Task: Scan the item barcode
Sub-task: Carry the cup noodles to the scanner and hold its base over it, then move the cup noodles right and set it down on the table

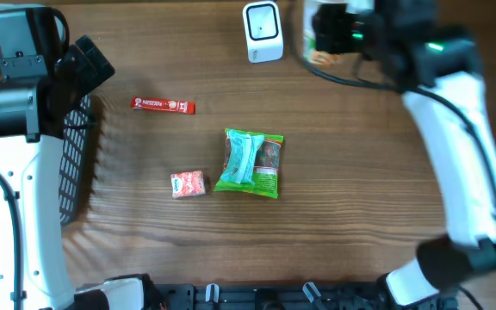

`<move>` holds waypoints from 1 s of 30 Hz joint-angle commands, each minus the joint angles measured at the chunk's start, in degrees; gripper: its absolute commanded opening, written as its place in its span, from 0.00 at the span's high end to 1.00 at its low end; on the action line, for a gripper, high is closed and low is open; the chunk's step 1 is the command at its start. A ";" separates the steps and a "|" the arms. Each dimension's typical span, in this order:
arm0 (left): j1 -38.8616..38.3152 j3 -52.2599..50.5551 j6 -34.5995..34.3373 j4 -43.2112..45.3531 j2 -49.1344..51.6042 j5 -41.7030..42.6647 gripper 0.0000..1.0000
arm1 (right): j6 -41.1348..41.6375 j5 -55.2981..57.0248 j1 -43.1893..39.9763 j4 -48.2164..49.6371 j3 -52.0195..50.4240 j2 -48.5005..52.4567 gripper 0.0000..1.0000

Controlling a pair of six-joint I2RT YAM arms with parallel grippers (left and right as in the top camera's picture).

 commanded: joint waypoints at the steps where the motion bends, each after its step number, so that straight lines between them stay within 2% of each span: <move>1: 0.24 0.68 0.48 -0.02 -0.22 -0.52 0.00 | -6.25 16.72 6.10 8.09 0.92 7.82 0.27; 4: 0.24 0.68 0.48 -0.02 -0.22 -0.52 0.00 | -15.91 29.24 10.14 17.77 0.92 15.76 0.27; 7: 0.24 0.68 0.48 -0.02 -0.22 -0.52 0.00 | -30.16 41.22 12.26 31.54 0.92 24.30 0.28; 8: 0.24 0.68 0.48 -0.02 -0.22 -0.52 0.00 | -37.68 44.13 12.61 38.75 0.92 27.74 0.28; 10: 0.24 0.68 0.48 -0.02 -0.22 -0.52 0.00 | -46.58 45.66 13.00 48.48 0.90 32.00 0.28; 13: 0.24 0.68 0.48 -0.02 -0.22 -0.55 0.00 | -54.86 46.51 14.01 58.29 0.81 36.68 0.29; 17: 0.24 0.68 0.48 -0.02 -0.22 -0.52 0.00 | -50.80 47.08 14.36 61.11 0.81 37.86 0.27; 19: 0.24 0.68 0.48 -0.02 -0.22 -0.52 0.00 | -47.41 49.68 14.36 61.35 0.81 37.70 0.16; 22: 0.24 0.68 0.48 -0.02 -0.22 -0.52 0.00 | -44.57 55.58 14.34 59.36 0.81 35.34 0.12; 26: 0.24 0.68 0.48 -0.02 -0.22 -0.52 0.00 | -28.11 46.95 13.73 38.73 0.81 22.53 0.10; 27: 0.24 0.68 0.48 -0.02 -0.22 -0.52 0.00 | -21.66 41.70 12.59 30.97 0.81 18.01 0.08; 28: 0.24 0.68 0.48 -0.02 -0.22 -0.52 0.00 | -17.86 37.92 11.41 26.36 0.81 15.13 0.07; 30: 0.24 0.68 0.48 -0.02 -0.22 -0.52 0.00 | -11.67 23.41 6.88 16.57 0.81 9.42 0.04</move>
